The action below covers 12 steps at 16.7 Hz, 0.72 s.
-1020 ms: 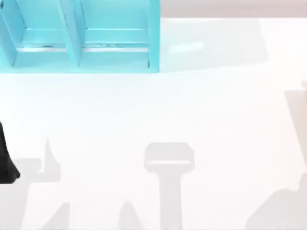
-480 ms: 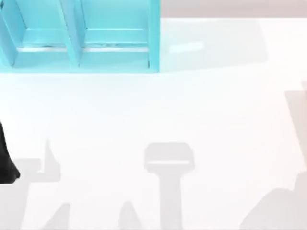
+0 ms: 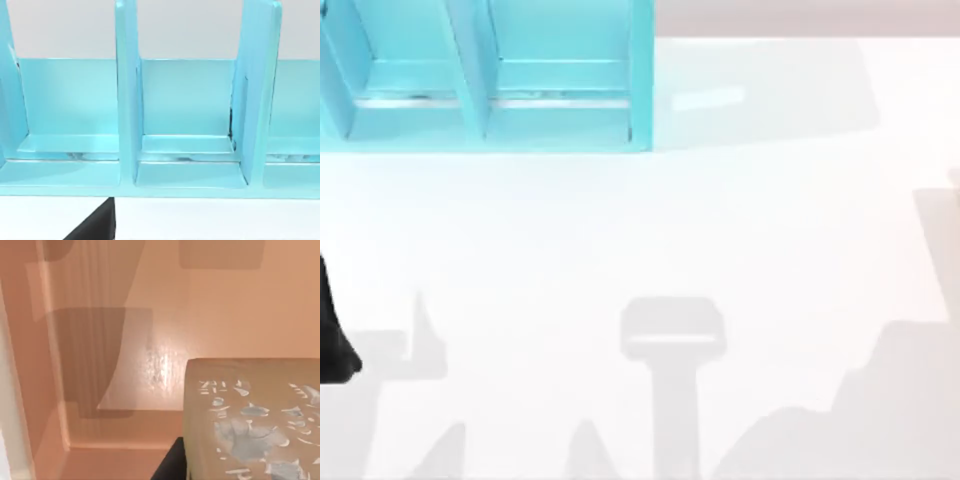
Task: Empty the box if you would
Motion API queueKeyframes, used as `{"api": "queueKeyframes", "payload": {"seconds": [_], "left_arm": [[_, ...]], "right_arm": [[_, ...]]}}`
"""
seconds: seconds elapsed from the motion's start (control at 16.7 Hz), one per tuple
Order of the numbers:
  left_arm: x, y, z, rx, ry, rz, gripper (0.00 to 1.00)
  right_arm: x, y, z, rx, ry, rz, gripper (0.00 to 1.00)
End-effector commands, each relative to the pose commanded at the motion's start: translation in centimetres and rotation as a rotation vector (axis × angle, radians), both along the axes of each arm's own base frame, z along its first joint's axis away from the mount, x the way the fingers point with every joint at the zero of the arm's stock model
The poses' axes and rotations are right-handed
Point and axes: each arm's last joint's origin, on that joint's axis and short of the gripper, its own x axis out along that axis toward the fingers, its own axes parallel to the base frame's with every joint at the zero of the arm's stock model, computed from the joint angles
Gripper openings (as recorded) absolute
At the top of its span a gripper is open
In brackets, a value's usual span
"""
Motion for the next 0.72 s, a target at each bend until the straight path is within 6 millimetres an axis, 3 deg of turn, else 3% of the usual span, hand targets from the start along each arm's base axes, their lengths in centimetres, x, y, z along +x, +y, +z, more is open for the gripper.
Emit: {"api": "queueKeyframes", "payload": {"seconds": [0.12,0.24,0.54,0.72], "left_arm": [[0.0,0.0,0.0,0.000,0.000,0.000,1.00],[0.0,0.0,0.0,0.000,0.000,0.000,1.00],[0.0,0.0,0.0,0.000,0.000,0.000,1.00],[0.0,0.0,0.0,0.000,0.000,0.000,1.00]], "right_arm": [[-0.2,0.1,1.9,-0.007,-0.015,-0.001,0.00],[-0.4,0.2,2.7,-0.013,-0.023,-0.003,0.00],[-0.1,0.5,2.5,-0.012,-0.021,-0.002,0.00],[1.3,2.9,2.1,-0.017,-0.027,-0.001,0.00]]}}
